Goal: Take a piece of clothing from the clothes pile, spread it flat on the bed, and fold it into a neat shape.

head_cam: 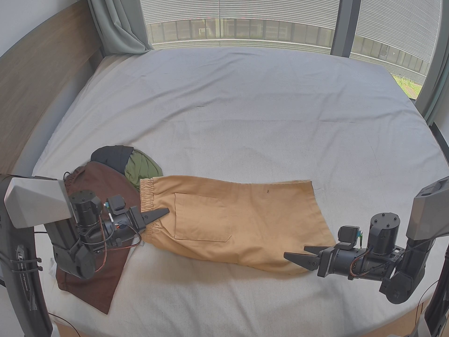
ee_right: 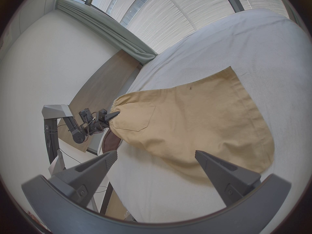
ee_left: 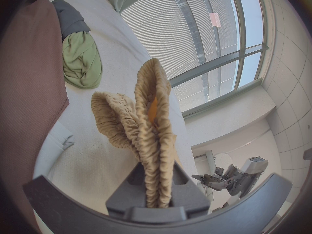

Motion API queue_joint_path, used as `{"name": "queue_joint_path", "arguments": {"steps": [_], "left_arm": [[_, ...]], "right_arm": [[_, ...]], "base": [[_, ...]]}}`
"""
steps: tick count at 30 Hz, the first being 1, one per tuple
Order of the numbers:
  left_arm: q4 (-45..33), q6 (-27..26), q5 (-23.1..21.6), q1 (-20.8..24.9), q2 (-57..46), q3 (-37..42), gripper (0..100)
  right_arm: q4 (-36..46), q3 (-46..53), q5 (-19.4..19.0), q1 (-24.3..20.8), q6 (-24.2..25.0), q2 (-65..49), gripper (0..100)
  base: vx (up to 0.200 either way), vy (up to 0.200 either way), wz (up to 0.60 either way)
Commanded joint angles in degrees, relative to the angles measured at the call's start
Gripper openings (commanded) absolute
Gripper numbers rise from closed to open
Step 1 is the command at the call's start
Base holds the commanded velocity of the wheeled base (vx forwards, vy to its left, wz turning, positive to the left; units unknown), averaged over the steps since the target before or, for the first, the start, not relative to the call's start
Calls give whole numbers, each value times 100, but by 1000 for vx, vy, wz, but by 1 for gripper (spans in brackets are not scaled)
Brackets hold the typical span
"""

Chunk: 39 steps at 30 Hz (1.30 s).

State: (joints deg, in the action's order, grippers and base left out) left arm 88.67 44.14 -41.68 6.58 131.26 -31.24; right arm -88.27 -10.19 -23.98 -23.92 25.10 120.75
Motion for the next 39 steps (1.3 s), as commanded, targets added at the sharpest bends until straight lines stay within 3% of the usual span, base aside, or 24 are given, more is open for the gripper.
{"name": "queue_joint_path", "arguments": {"steps": [1,22,25,35,39], "left_arm": [[1,-28,-385,-298,-461,268,0],[-8,-108,-771,-755,-777,497,0],[-8,-389,-771,-711,-707,514,0],[-17,-626,-499,-245,-619,444,0],[-17,-626,-86,273,-592,330,0]], "right_arm": [[-6,0,-2,10,-5,54,100],[-6,-9,-2,10,-5,54,100],[-6,-9,-2,10,-5,45,100],[-6,-18,7,-16,-5,1,100],[-6,-18,16,-25,-5,-34,100]], "base": [[0,0,0],[0,0,0],[0,0,0],[0,0,0],[0,0,0]]}}
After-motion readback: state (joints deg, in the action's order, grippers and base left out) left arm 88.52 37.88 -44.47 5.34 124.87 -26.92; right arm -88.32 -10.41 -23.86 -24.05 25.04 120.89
